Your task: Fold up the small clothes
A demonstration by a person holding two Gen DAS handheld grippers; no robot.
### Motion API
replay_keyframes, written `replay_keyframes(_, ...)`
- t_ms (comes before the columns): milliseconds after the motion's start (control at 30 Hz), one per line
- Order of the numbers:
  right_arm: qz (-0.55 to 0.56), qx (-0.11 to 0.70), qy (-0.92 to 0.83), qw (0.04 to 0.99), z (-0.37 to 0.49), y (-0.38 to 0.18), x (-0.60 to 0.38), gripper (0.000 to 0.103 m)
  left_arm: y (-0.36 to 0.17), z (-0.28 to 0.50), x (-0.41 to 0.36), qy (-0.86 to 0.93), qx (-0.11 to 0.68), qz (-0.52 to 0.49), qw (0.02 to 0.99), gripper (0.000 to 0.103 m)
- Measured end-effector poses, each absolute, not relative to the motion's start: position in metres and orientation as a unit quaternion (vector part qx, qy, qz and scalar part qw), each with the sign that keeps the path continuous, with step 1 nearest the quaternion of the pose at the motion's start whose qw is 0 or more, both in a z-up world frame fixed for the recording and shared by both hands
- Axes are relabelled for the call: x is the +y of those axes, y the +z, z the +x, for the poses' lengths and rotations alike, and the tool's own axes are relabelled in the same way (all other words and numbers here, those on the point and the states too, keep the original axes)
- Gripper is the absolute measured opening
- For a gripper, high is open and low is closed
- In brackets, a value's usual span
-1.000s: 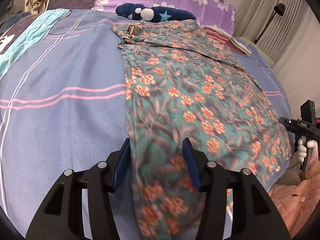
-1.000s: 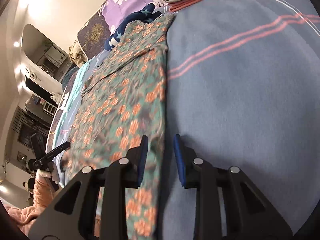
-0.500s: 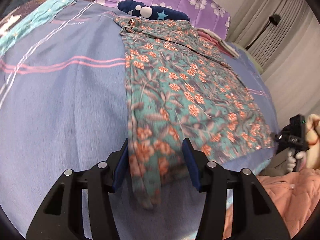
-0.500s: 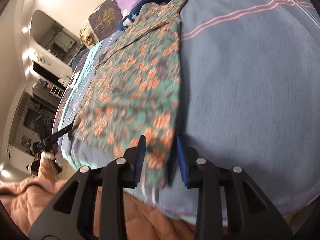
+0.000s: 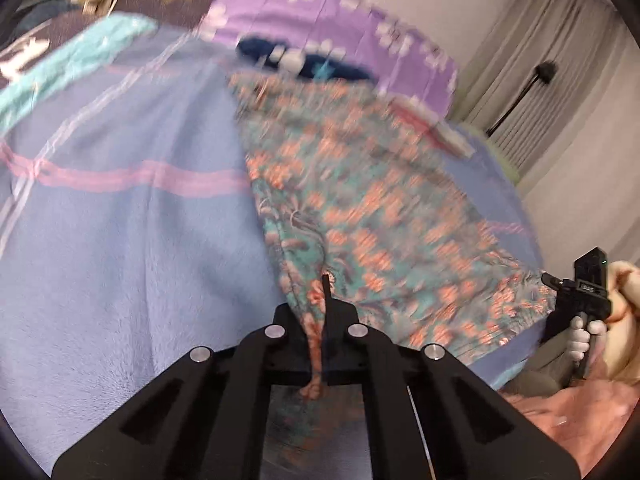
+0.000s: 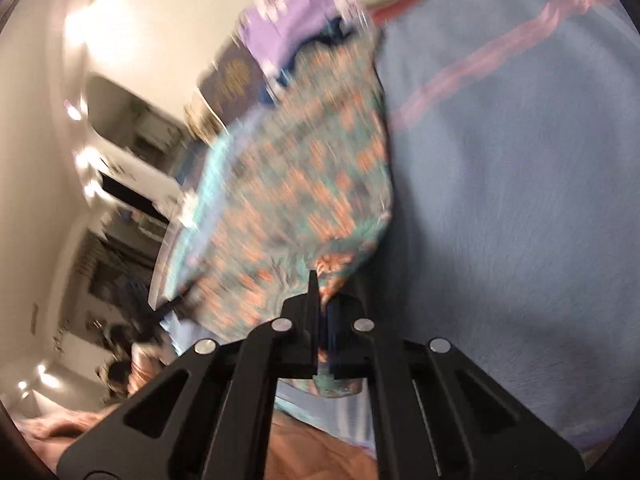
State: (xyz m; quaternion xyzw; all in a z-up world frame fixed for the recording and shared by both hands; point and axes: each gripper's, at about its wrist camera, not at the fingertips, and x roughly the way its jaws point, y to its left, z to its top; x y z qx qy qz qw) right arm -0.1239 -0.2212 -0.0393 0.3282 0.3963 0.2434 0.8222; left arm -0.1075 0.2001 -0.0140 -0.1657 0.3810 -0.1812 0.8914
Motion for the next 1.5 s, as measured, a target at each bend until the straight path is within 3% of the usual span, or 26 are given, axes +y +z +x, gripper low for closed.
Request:
replay_keyframes(167,0.271,0.366,0.222,0.862,-0.142,0.003,-0.232,0.002,0.021,-0.128,0.185,-0.218,0.359,-0.130,0.898,0.002)
replay_keyframes(367,0.257,0.463,0.165,0.832,-0.134,-0.063,-0.233,0.003,-0.038,-0.120,0.178,-0.198,0.435,-0.127,0.869,0.003)
replay_keyframes(500,0.261,0.480,0.137,0.826,-0.133,-0.081,-0.237,0.016,-0.051,-0.120,0.180,-0.184,0.449,-0.131,0.864,0.005)
replay_keyframes(567,0.263,0.474,0.125,0.831,-0.135,-0.076,-0.249,0.026,-0.047,-0.125,0.184,-0.176,0.447,-0.132,0.867,0.012)
replay_keyframes(633,0.261,0.473,0.122,0.833,-0.139,-0.073,-0.255,0.036,-0.045,-0.133,0.187,-0.168,0.447,-0.132,0.869,0.027)
replay_keyframes(700,0.262,0.480,0.129,0.827,-0.145,-0.075,-0.260,0.039,-0.050,-0.138,0.191,-0.172,0.460,-0.147,0.859,0.033)
replay_keyframes(867,0.261,0.484,0.157,0.820,-0.144,-0.087,-0.252,0.041,-0.065,-0.143,0.194,-0.198,0.460,-0.206,0.841,0.039)
replay_keyframes(900,0.265,0.483,0.169,0.818,-0.142,-0.088,-0.250,0.041,-0.066,-0.142,0.194,-0.204,0.457,-0.218,0.837,0.038)
replay_keyframes(967,0.267,0.483,0.189,0.813,-0.136,-0.088,-0.241,0.032,-0.068,-0.142,0.191,-0.219,0.454,-0.235,0.831,0.025)
replay_keyframes(1000,0.270,0.481,0.199,0.810,-0.133,-0.088,-0.236,0.013,-0.068,-0.142,0.187,-0.218,0.457,-0.230,0.831,0.005)
replay_keyframes(1033,0.275,0.479,0.202,0.809,-0.129,-0.086,-0.233,0.004,-0.066,-0.139,0.185,-0.216,0.459,-0.228,0.831,0.002)
replay_keyframes(1333,0.309,0.333,0.249,0.856,-0.124,0.012,-0.244,0.003,0.068,-0.145,0.168,-0.250,0.292,-0.140,0.913,0.002)
replay_keyframes(1500,0.283,0.266,0.264,0.883,-0.177,0.062,-0.250,0.003,0.101,-0.181,0.169,-0.256,0.241,-0.138,0.926,0.002)
